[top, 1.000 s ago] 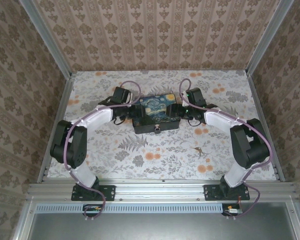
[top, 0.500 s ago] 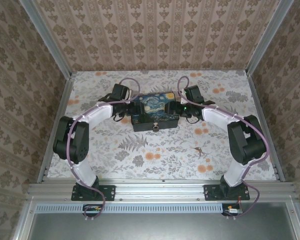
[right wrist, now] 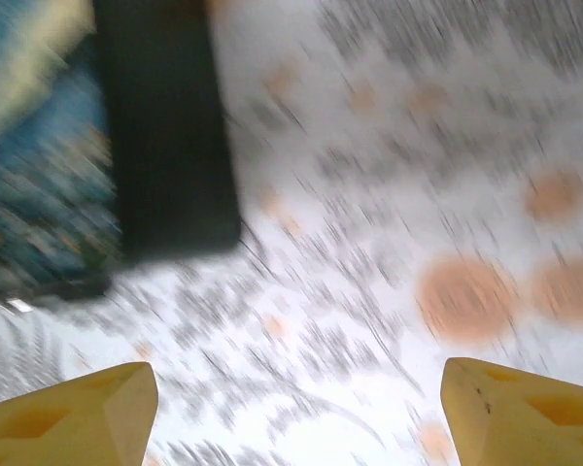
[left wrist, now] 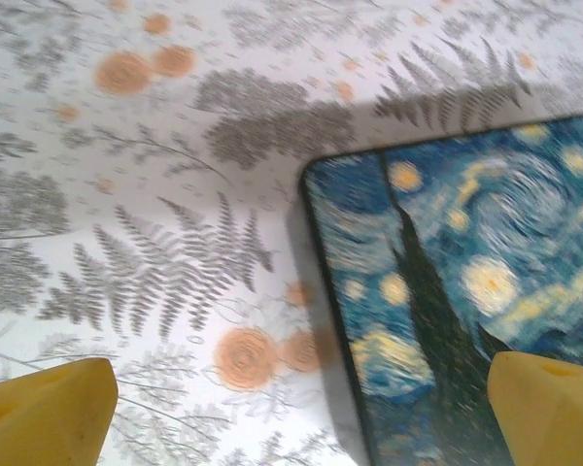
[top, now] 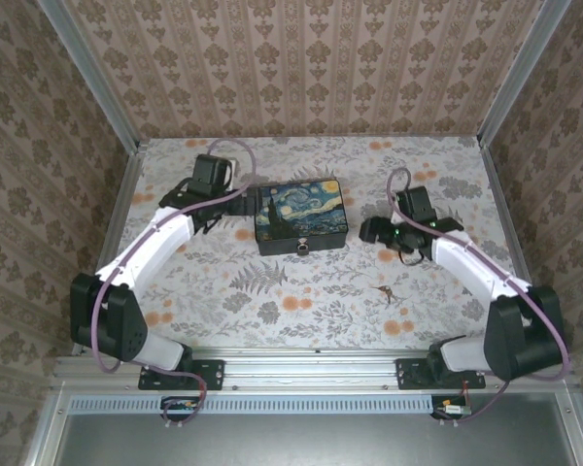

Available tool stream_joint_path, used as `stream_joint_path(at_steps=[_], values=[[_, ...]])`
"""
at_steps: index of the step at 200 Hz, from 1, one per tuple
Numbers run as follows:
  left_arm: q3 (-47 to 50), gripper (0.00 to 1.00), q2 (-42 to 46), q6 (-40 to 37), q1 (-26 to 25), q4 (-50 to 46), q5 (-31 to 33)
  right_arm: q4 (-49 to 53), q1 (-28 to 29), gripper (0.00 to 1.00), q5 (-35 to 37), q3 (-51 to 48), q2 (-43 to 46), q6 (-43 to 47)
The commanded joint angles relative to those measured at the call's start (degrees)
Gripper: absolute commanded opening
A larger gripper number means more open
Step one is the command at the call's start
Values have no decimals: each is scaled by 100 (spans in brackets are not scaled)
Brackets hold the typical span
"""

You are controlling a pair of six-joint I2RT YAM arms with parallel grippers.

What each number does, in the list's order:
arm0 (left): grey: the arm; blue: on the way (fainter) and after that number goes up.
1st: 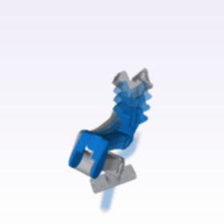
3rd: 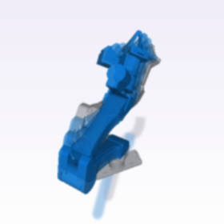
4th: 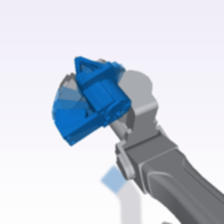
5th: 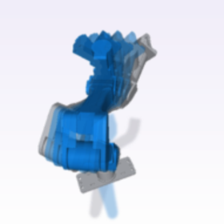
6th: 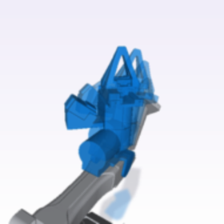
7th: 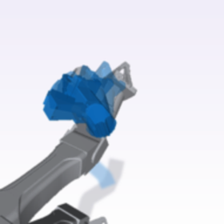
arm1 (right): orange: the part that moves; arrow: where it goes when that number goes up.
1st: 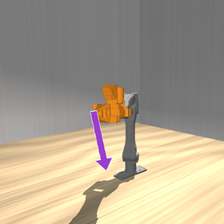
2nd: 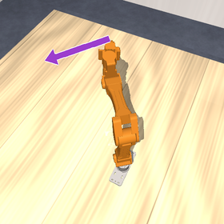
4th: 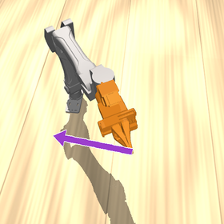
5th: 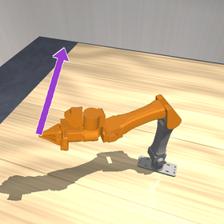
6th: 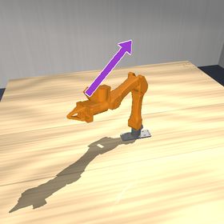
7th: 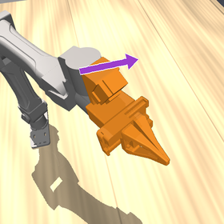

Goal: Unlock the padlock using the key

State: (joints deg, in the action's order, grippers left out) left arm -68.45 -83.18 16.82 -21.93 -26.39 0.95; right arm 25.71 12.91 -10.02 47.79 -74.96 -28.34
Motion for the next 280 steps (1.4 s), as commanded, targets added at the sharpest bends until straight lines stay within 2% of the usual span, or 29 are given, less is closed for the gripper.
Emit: stream_joint_path(at_steps=[1,15,26,52,73,104,139,170,245,280], values=[[6,100,-6,-27,628,-120,-367,672,-37,72,335,-498,486,-208],[-19,98,-63,287,935,-255,-1128,578,-40,70,351,-793,702,-305],[141,96,60,328,859,-171,-1119,523,-39,68,351,-993,825,-352],[336,98,528,90,-318,-502,154,138,-39,62,182,-1363,922,-440],[506,97,771,540,-1192,-715,248,-105,-32,61,143,-1616,900,-438],[723,95,913,1095,-2307,-678,224,-315,-27,53,16,-1677,715,-301],[643,94,550,1395,-3167,-674,280,-368,-26,47,-63,-1760,711,-226],[512,93,227,1457,-3335,-647,327,-427,-33,42,-58,-1854,611,-263],[160,93,249,1171,-3303,-814,512,-360,-1,31,-92,-1779,390,-328],[71,94,345,1022,-3221,-918,549,11,219,31,165,-1574,298,-324]])
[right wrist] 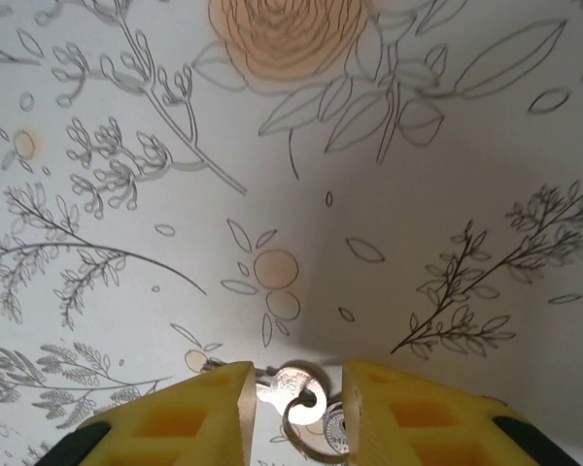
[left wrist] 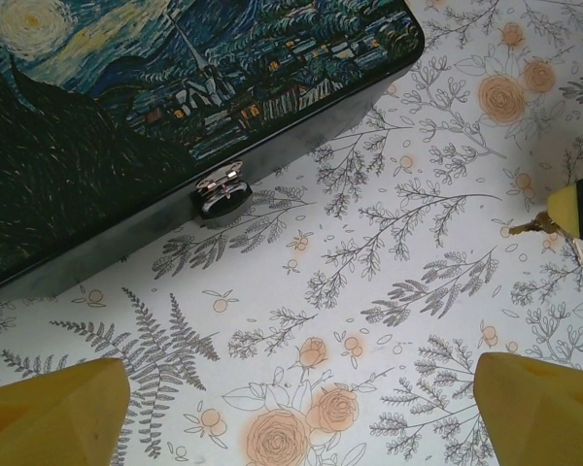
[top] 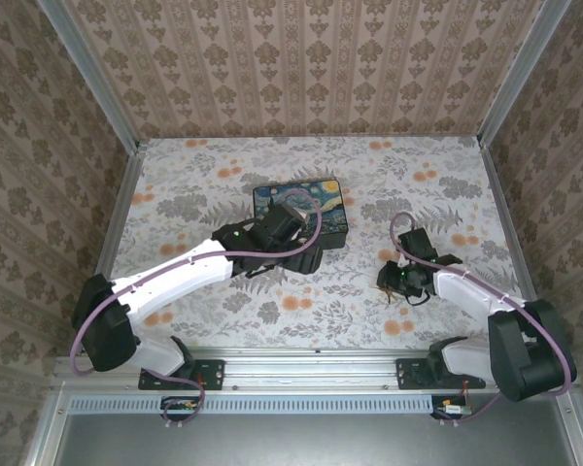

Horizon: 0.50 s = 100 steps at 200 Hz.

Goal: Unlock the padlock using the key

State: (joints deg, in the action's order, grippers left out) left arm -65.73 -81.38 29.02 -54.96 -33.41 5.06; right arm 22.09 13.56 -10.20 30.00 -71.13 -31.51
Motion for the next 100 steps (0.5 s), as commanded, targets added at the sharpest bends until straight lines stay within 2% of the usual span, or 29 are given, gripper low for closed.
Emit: stream_joint_path(at_steps=[1,77,100], values=[[-201,94,166,-200,90,-218,141,374,154,31,182,205,-85,-7],[-238,93,324,-430,277,-236,67,674,223,22,507,351,-94,72],[-260,93,242,-448,240,-212,0,654,226,25,606,467,-256,102]])
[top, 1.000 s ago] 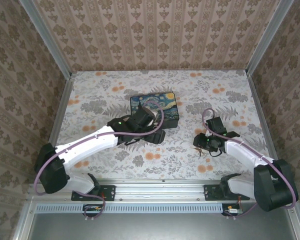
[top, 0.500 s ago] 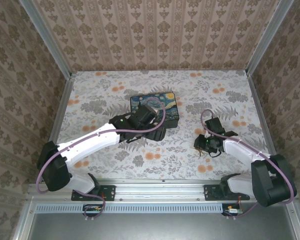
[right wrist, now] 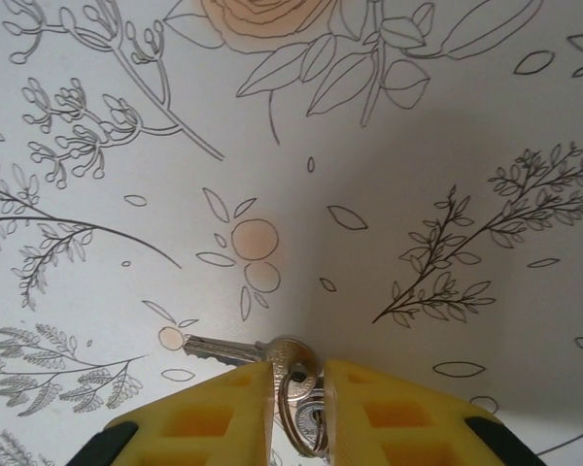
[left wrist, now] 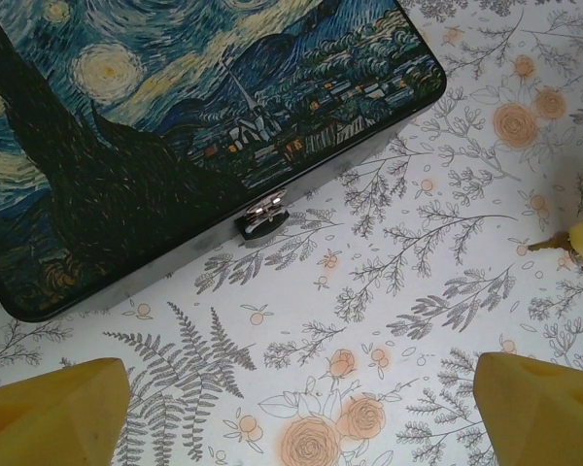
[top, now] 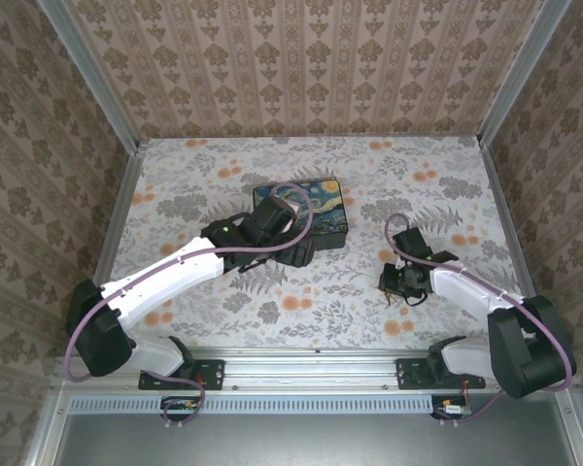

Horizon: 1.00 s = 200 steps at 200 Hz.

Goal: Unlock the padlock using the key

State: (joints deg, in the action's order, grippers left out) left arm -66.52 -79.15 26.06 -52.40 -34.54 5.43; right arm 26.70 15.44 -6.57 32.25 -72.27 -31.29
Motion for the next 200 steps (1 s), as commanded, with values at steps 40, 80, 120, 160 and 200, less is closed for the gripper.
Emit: stream_joint_path(at_steps=[40,80,120,160,200], values=[[-160,93,-12,-152,-59,-66,-51,-116,45,27,41,347,-493,101],[-159,93,5,-172,-51,-111,9,-45,62,27,-4,470,-708,177],[-170,93,58,-192,-19,-146,33,206,138,24,21,510,-713,204],[-146,93,180,-223,-15,-167,104,370,289,25,65,423,-553,94],[-117,93,284,-266,37,-192,100,542,347,27,162,492,-639,58]])
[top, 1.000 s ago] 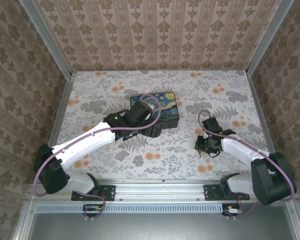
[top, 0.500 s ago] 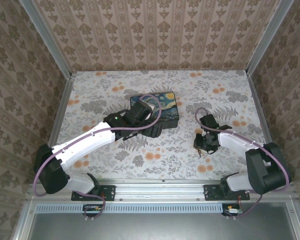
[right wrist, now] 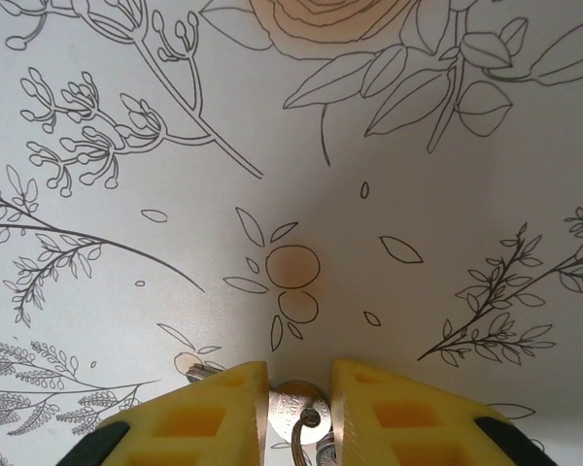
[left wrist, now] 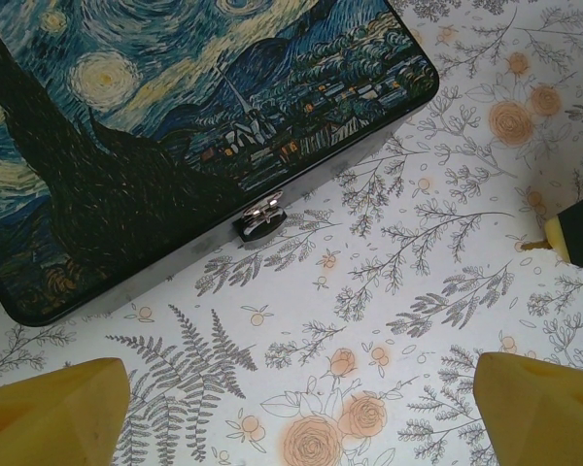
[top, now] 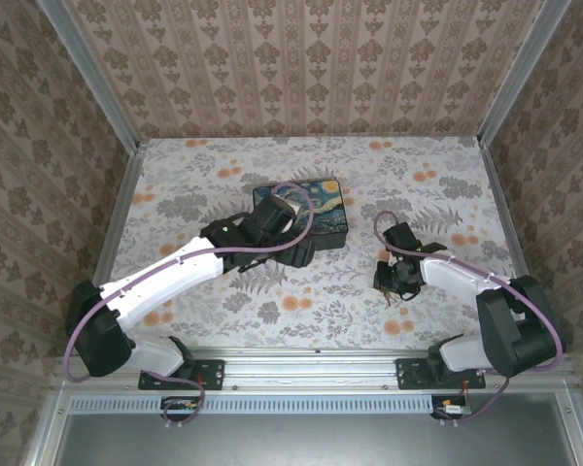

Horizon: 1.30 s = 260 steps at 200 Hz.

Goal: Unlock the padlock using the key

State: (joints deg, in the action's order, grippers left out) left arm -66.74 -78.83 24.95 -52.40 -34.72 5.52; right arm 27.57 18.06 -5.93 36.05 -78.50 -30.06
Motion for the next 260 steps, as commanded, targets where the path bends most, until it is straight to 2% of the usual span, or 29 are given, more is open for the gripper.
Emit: stream_joint_path(at_steps=[1,16,39,90,142,192,235,260], values=[[-95,93,252,-156,37,-179,95,462,93,27,100,117,-21,-63],[-68,94,321,-158,47,-202,118,574,144,35,241,126,-34,-124],[-10,94,424,-150,48,-189,125,595,199,36,313,78,27,-186],[71,94,471,-174,74,-158,132,626,344,22,446,165,-56,-158],[251,94,605,-138,153,-41,127,583,430,13,487,174,-58,-126],[379,93,481,-9,110,101,-82,344,427,3,252,46,165,-4],[323,92,134,19,-133,378,-561,-102,426,1,54,-131,646,34],[495,92,-175,385,-218,942,-1490,-195,417,0,-13,-204,944,147]])
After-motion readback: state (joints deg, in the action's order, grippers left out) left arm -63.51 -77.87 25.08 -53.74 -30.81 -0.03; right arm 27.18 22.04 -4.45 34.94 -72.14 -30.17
